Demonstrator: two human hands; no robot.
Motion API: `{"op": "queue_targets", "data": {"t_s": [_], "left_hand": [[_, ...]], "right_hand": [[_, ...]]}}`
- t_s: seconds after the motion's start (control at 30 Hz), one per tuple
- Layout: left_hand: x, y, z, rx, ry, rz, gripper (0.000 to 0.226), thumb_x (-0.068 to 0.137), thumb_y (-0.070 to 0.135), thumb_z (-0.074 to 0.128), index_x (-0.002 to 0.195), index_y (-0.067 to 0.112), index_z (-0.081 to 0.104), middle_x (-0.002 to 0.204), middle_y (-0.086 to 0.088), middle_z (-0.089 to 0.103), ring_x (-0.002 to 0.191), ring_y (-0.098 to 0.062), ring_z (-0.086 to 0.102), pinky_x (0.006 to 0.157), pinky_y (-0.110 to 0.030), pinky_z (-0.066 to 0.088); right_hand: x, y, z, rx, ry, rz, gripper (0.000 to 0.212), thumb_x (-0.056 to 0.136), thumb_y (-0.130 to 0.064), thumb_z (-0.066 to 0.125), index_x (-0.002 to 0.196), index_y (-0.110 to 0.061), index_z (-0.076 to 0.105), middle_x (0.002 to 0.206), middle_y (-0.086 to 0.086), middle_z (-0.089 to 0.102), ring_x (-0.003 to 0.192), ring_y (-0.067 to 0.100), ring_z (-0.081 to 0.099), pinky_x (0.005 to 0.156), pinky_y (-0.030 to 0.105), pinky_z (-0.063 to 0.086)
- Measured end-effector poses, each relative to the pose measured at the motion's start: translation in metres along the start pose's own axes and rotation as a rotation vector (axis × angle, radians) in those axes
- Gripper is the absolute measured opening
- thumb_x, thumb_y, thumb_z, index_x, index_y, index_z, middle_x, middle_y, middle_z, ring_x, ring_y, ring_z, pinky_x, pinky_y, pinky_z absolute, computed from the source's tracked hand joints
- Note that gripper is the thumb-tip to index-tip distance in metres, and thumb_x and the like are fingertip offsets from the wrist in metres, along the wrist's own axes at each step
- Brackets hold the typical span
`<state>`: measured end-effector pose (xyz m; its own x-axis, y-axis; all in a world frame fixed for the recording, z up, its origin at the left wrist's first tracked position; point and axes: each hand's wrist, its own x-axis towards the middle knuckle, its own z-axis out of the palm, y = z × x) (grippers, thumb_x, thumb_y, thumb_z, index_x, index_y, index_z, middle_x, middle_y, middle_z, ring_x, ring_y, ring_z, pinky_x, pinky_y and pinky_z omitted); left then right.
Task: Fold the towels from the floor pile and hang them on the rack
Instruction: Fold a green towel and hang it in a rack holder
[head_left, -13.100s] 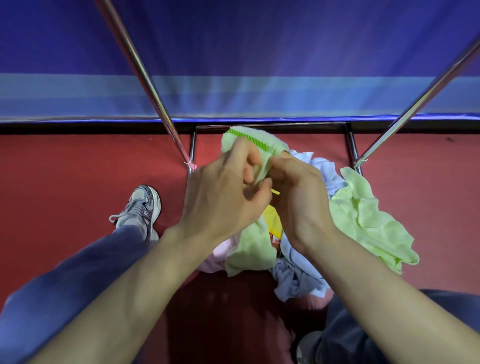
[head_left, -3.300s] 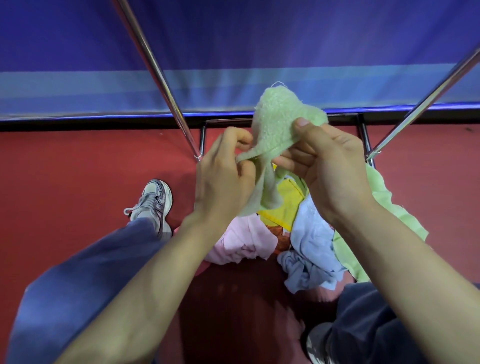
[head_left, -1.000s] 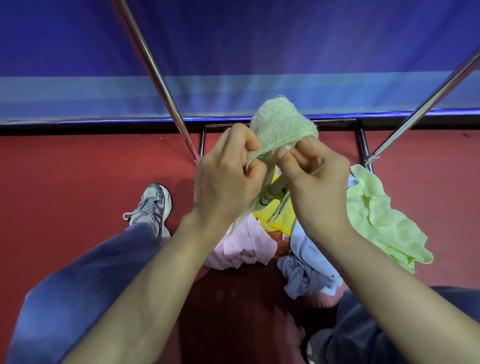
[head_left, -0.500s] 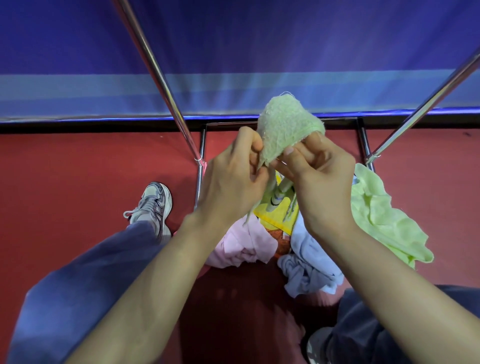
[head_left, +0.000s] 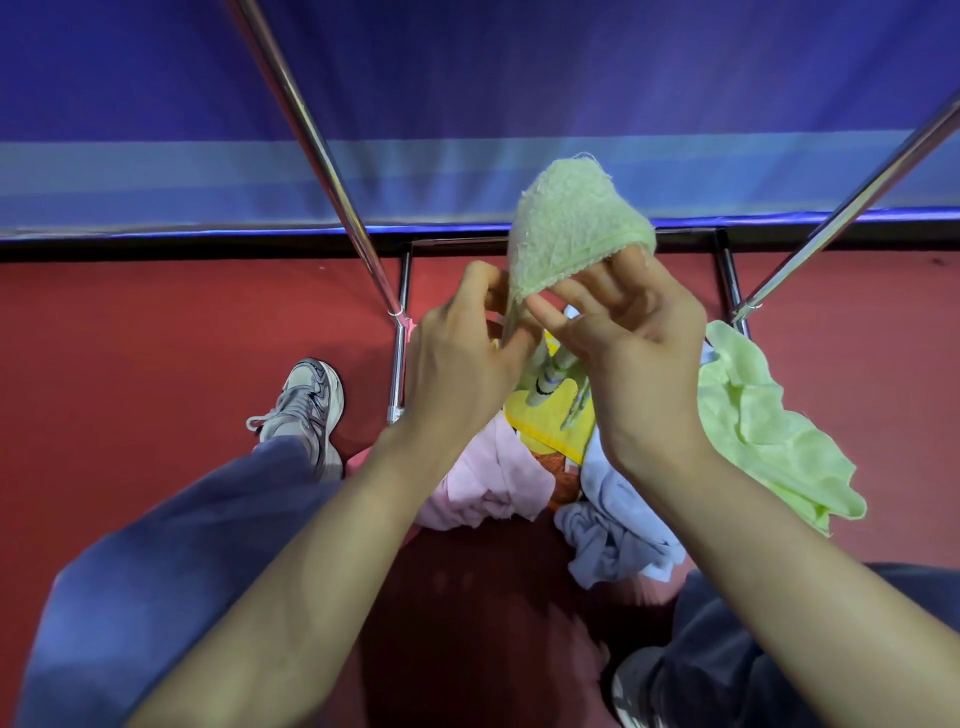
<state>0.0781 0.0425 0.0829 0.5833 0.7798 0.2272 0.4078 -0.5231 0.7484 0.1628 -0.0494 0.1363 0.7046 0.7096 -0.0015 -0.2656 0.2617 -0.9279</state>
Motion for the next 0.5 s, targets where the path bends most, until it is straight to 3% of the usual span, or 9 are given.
{"op": "queue_targets", "data": {"t_s": [0.03, 0.1, 0.17, 0.23, 0.33, 0.4, 0.5], "left_hand": [[0.001, -0.003, 0.002, -0.021, 0.004, -0.020, 0.020, 0.085, 0.042, 0.059, 0.092, 0.024, 0.054, 0.075, 0.011, 0.067, 0.067, -0.016, 0.067, 0.064, -0.039, 0.056], [0.003, -0.007, 0.004, -0.032, 0.003, -0.037, 0.011, 0.085, 0.032, 0.058, 0.082, 0.026, 0.050, 0.064, 0.013, 0.059, 0.055, -0.012, 0.057, 0.059, -0.040, 0.054], [0.003, -0.010, 0.005, -0.043, -0.032, -0.068, 0.010, 0.082, 0.030, 0.058, 0.079, 0.030, 0.048, 0.063, 0.011, 0.060, 0.057, -0.017, 0.058, 0.059, -0.041, 0.054], [0.002, -0.015, 0.006, -0.029, -0.072, -0.111, 0.011, 0.079, 0.031, 0.060, 0.078, 0.031, 0.048, 0.063, 0.006, 0.061, 0.065, -0.029, 0.061, 0.059, -0.043, 0.053], [-0.004, -0.022, 0.007, 0.042, -0.139, -0.214, 0.013, 0.083, 0.026, 0.068, 0.080, 0.024, 0.055, 0.061, 0.006, 0.058, 0.066, -0.030, 0.056, 0.057, -0.035, 0.040], [-0.009, -0.025, 0.009, 0.055, -0.218, -0.288, 0.009, 0.084, 0.024, 0.068, 0.087, 0.018, 0.062, 0.066, 0.005, 0.062, 0.073, -0.031, 0.060, 0.061, -0.037, 0.039], [-0.015, -0.027, 0.009, 0.050, -0.293, -0.364, 0.028, 0.076, 0.030, 0.058, 0.097, 0.015, 0.067, 0.080, -0.002, 0.071, 0.083, -0.032, 0.064, 0.070, -0.038, 0.048]], "right_hand": [[0.000, -0.001, 0.001, 0.018, -0.010, 0.002, 0.041, 0.069, 0.021, 0.048, 0.070, -0.016, 0.030, 0.062, -0.009, 0.036, 0.062, 0.014, 0.038, 0.079, 0.040, 0.049], [-0.001, -0.002, 0.001, 0.030, -0.024, 0.012, 0.024, 0.067, 0.016, 0.048, 0.073, -0.004, 0.037, 0.069, 0.009, 0.039, 0.073, 0.019, 0.043, 0.087, 0.051, 0.047], [-0.001, -0.005, 0.001, 0.032, -0.013, 0.023, 0.018, 0.066, 0.014, 0.049, 0.080, 0.008, 0.039, 0.077, 0.025, 0.039, 0.084, 0.028, 0.043, 0.090, 0.055, 0.045], [-0.002, -0.009, 0.002, 0.062, -0.013, 0.017, 0.024, 0.065, 0.014, 0.049, 0.077, -0.003, 0.037, 0.076, 0.021, 0.036, 0.085, 0.028, 0.041, 0.089, 0.053, 0.045], [-0.002, -0.014, 0.003, 0.111, -0.079, -0.024, 0.038, 0.061, 0.015, 0.054, 0.077, -0.013, 0.034, 0.077, 0.012, 0.036, 0.085, 0.028, 0.040, 0.088, 0.050, 0.044], [-0.001, -0.015, 0.002, 0.123, -0.100, -0.028, 0.036, 0.061, 0.014, 0.053, 0.081, -0.011, 0.037, 0.087, 0.016, 0.039, 0.089, 0.030, 0.043, 0.091, 0.051, 0.047], [-0.001, -0.015, -0.002, 0.074, -0.061, -0.033, 0.024, 0.068, 0.005, 0.057, 0.089, 0.002, 0.046, 0.085, 0.025, 0.042, 0.088, 0.032, 0.045, 0.083, 0.049, 0.048]]}}
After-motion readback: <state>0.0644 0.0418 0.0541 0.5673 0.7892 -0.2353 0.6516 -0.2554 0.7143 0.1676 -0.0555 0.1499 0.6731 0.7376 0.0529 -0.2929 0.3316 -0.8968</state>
